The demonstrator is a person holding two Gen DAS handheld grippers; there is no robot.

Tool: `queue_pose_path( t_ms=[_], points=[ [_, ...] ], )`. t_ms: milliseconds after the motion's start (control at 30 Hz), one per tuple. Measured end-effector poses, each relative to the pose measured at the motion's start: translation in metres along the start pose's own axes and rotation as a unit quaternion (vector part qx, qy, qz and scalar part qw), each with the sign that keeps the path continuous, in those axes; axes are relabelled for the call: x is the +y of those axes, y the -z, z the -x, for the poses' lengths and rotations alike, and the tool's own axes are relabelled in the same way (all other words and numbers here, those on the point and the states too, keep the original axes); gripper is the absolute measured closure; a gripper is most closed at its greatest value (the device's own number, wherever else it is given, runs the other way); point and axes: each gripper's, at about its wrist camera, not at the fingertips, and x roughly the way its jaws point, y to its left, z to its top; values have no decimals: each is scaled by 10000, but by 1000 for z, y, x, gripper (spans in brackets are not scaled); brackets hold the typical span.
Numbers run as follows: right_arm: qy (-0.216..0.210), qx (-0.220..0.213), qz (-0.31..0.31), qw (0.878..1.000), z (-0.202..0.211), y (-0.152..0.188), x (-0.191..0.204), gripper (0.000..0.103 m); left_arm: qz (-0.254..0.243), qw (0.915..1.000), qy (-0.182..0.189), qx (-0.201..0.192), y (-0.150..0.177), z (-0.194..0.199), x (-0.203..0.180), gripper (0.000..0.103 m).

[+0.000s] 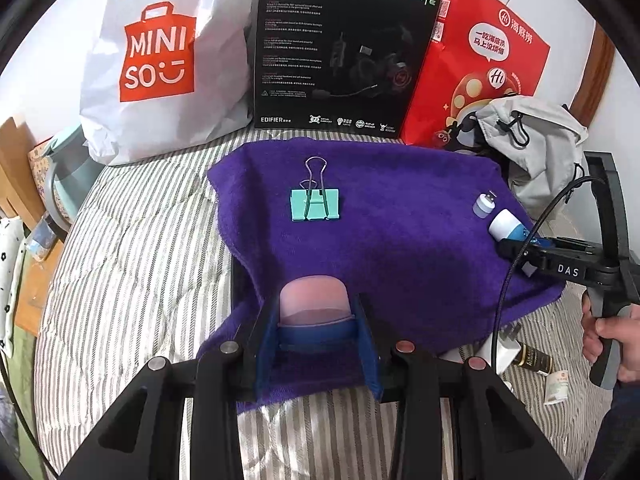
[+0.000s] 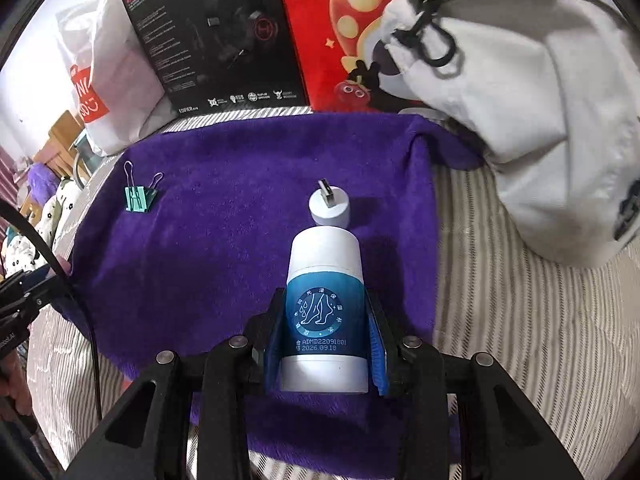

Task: Organize rigid objects
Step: 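Carry the sponge onto the towel beside the clip while right gripper places the deodorant stick there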

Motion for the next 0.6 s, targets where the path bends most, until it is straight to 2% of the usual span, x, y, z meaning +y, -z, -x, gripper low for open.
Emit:
queue_pose_path(
  t_ms=[267,600],
  points=[
    [186,77,278,9994,-7,-4,8,66,71,10000,50,44,-15,-24,4,68],
    [-167,14,-18,9999,14,2,-6,56,50,9999,-1,164,-30,-55,1,68]
  ],
)
